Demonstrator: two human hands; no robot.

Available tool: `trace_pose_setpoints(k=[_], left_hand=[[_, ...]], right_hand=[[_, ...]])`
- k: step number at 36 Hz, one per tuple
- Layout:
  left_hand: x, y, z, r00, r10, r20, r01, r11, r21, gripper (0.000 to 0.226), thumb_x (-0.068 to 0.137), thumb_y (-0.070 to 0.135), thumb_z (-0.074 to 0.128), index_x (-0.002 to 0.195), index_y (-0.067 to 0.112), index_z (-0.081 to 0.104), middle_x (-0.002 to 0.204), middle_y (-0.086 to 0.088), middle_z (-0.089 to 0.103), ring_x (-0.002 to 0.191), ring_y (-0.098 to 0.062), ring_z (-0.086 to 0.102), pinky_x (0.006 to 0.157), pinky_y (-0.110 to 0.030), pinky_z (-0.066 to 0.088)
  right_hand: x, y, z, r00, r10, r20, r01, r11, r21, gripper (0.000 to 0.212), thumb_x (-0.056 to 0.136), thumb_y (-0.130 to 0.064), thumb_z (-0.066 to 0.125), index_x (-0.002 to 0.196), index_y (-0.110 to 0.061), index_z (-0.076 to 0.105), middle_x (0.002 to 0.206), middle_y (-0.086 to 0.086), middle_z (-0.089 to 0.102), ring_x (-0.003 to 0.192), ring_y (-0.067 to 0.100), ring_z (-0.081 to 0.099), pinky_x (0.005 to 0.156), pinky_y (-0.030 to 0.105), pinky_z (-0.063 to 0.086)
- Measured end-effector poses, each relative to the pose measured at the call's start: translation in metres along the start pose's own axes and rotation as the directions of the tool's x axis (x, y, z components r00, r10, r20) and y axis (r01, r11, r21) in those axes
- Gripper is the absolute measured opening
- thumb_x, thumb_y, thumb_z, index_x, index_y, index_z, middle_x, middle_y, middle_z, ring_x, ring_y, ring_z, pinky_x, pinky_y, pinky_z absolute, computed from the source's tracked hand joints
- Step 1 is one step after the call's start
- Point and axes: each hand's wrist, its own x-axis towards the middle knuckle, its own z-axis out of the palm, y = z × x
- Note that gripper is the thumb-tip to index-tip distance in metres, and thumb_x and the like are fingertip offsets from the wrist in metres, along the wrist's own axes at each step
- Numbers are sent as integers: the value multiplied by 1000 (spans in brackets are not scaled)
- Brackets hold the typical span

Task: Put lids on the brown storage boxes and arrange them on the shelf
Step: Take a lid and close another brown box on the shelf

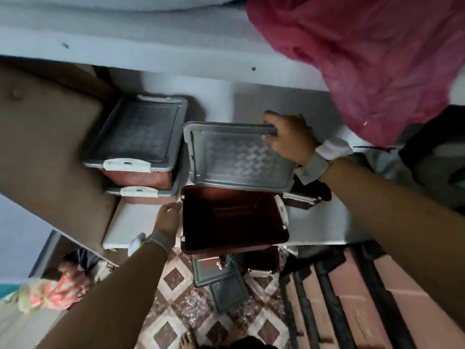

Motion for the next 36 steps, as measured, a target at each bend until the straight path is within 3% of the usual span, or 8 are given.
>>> trace_pose_setpoints(k=[4,9,15,18,22,25,29,36], left_hand=[[-15,11,-8,994,-30,101,37,997,-71,39,94,49,54,121,24,66,112,-10,69,102,-28,62,82,-39,43],[-29,17,-18,968,-110,224,135,986,-100,59,94,72,34,112,29,68,109,0,70,99,-22,59,86,-36,40],[-33,11,-11,985,51,167,-51,999,0,41,97,49,57,133,30,52,117,-3,67,91,-11,59,98,-38,45],[-27,5,-4,979,156,132,-169,981,90,49,99,40,58,142,28,39,105,-4,66,87,-9,60,88,-30,46],[-24,-8,-2,968,193,158,-212,970,117,58,92,48,65,141,36,36,134,-7,58,108,-16,64,98,-35,53],[-24,-14,0,961,229,153,-245,964,100,56,95,37,66,142,36,35,145,-10,50,121,-18,61,79,-19,57],[-21,-12,3,959,270,91,-285,917,278,50,99,32,57,142,37,31,131,-8,61,112,-28,64,96,-44,54],[-13,-15,1,966,249,74,-260,909,325,46,98,28,56,139,37,35,116,0,60,108,-27,64,93,-40,52]], right_hand=[[-2,-2,2,995,-9,104,-11,981,194,9,89,-19,65,94,-11,66,89,9,65,88,26,61,81,34,48],[-11,5,35,944,-27,328,-54,970,238,9,93,-18,66,94,-14,74,86,7,71,83,22,66,79,38,50],[-11,13,87,866,43,499,-134,980,148,18,93,-24,66,93,-7,72,79,14,66,80,28,66,79,43,51],[-12,18,109,883,104,458,-137,990,40,27,94,-37,61,102,-14,70,90,16,63,91,30,65,85,45,50],[-13,19,137,943,160,291,-136,985,-101,28,93,-52,53,114,-38,66,110,7,60,110,34,58,93,43,45],[-14,17,151,962,168,216,-140,980,-141,27,93,-50,54,114,-39,67,109,6,61,109,34,56,94,42,40],[-16,15,166,959,169,227,-146,982,-117,24,95,-43,52,108,-32,69,107,4,66,108,34,57,93,42,38],[-33,25,164,938,330,107,-323,944,-72,31,92,-40,55,118,-27,65,128,0,60,124,28,48,100,44,39]])
